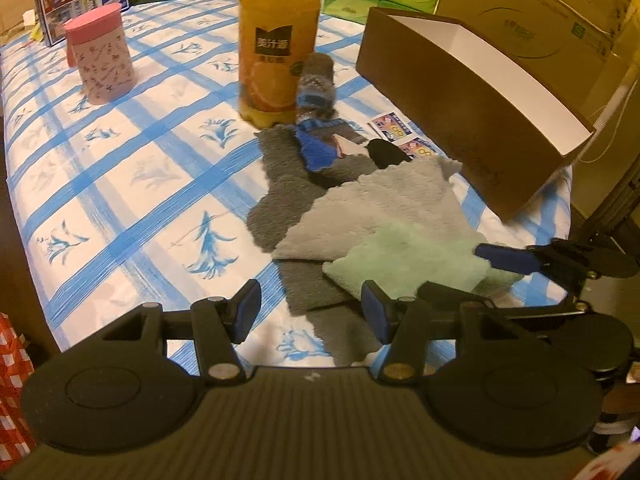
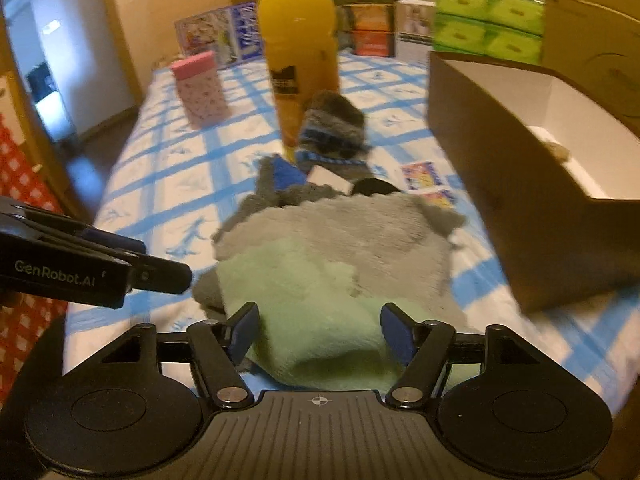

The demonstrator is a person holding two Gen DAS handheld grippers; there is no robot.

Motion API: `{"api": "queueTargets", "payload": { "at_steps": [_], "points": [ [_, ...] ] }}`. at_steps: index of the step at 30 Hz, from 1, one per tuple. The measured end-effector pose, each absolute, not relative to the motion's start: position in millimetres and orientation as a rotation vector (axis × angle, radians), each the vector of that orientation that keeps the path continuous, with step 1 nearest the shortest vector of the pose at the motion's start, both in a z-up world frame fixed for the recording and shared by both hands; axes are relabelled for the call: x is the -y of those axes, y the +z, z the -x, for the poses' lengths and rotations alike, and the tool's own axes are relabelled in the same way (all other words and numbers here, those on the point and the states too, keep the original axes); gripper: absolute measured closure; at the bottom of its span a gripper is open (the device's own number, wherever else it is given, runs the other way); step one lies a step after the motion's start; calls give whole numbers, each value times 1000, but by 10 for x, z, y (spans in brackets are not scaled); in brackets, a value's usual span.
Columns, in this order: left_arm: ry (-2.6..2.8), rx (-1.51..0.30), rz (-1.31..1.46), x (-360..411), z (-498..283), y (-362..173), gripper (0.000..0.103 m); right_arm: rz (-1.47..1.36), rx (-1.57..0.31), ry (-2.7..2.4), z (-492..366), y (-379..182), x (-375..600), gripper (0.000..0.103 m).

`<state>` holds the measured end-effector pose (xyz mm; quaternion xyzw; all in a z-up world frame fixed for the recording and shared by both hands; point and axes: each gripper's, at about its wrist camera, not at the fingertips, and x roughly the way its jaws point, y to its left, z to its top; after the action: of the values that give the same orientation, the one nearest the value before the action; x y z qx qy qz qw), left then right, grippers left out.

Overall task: Organize soft objects
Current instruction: 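Grasp the light green towel with the right tool and lift it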

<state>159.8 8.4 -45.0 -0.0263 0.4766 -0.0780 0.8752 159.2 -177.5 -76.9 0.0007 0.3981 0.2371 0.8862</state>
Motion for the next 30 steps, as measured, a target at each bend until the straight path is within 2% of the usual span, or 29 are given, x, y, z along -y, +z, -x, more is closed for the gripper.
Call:
{"api": "queueTargets", "payload": {
  "at_steps": [1,2,8,12,16,20,30],
  "points": [
    [-161,-994,55,-92,-1594,-449,51,0,-834,507,-1613,-784,1767,89],
    [-159,-992,55,-101,-1590,-442,51,-15,-852,523,-1635,-794,1781,94],
    [-157,-968,67,-128,-1581,-374,51,-395,-757,526,-1622,-511,2384,94],
    [-171,-955,65,-83,-1568,-337,51,-544,-682,408,-1571,-274,2900,94],
    [-189,-956,60,-28,-1544,-340,51,-538,-647,278,-1468,-71,3264,94],
    [-204,-962,57,27,-1535,-357,51,-514,-694,272,-1450,-20,3337,94],
    [-220,-973,49,96,-1576,-383,51,-327,-924,298,-1785,-727,2679,93]
  ]
}}
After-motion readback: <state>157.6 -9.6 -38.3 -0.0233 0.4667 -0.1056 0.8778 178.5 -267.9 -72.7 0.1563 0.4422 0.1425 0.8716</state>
